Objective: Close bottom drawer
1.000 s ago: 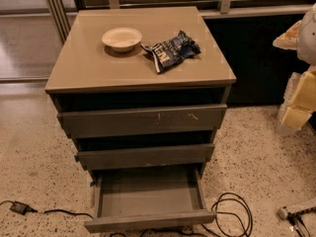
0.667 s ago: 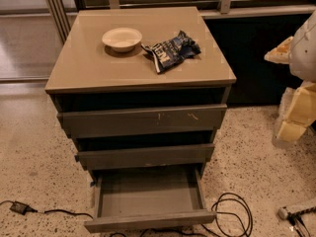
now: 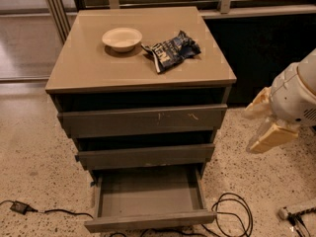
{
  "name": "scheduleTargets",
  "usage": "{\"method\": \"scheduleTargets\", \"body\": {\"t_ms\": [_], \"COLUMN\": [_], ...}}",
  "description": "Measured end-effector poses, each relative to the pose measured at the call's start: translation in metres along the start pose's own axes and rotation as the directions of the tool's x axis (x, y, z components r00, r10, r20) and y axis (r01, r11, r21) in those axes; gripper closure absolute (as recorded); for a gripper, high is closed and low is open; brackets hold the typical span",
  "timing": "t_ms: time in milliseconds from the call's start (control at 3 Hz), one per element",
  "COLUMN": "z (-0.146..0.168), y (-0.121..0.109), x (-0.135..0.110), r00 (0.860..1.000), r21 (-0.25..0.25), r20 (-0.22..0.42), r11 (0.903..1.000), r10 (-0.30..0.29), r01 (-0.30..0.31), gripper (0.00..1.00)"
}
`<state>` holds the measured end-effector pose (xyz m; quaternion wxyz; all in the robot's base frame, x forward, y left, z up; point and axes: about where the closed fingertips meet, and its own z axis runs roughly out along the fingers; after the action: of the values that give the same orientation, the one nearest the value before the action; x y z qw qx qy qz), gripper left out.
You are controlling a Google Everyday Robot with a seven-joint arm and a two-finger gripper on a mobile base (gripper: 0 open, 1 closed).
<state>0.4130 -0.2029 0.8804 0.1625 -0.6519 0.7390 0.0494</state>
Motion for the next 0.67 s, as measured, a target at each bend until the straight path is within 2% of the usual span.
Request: {"method": "scheduleTargets", "body": {"t_ms": [333, 667], "z": [0.054, 0.100], "y": [0.000, -0.023], "x": [0.016, 0.026], "r00": [0.999, 1.000], "r21": [-0.033, -0.059], "r20": [0.035, 0.027], "r11": [0.9992, 0.9981], "r10": [-0.020, -0.015], "r01": [0.021, 0.016], "gripper": [0.65, 0.88]}}
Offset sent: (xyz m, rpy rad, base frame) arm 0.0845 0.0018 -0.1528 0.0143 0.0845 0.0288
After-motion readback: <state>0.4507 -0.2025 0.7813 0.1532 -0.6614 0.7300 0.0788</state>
